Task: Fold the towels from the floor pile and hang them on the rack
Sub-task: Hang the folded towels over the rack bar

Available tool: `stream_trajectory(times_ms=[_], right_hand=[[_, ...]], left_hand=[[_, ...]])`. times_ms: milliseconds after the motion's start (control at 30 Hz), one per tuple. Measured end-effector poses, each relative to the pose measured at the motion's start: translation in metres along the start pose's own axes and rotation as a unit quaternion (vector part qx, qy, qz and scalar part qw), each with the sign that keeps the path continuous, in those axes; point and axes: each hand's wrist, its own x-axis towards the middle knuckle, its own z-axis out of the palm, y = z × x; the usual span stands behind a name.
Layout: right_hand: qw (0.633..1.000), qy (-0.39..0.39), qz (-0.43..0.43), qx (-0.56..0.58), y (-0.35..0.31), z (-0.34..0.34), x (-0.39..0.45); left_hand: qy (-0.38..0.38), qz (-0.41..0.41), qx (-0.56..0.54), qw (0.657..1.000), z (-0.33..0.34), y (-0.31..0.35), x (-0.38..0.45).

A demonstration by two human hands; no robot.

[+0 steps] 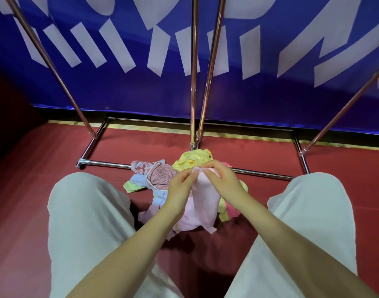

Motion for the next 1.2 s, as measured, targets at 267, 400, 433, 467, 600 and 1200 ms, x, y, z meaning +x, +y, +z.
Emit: stream_trajectory(times_ms=[267,400,433,467,600,1200], right_hand=[[0.996,-0.002,0.01,-0.091,0.015,-0.011,-0.002],[0.993,0.009,0.01,-0.115,0.02,-0.015,-0.005],[0.993,0.011,0.012,-0.117,0.023,-0.016,-0.005],[0.992,0.013,0.012,-0.121,0.025,-0.017,-0.006],[0.988,0.006,0.018,-0.152,0.031,-0.02,-0.011],[0.995,0.054,0.046,-0.066,0.035,-0.055,-0.038]], left_hand=[[0.083,0.045,0.005,0.996,0.009,0.017,0.005],[0.116,0.064,-0.017,0.991,0.001,0.021,0.012],[0.127,0.066,-0.025,0.989,-0.003,0.021,0.015],[0.136,0.069,-0.032,0.988,-0.007,0.022,0.017],[0.162,0.07,-0.052,0.983,-0.024,0.021,0.024],[0.322,0.005,-0.182,0.929,-0.092,0.025,0.032]])
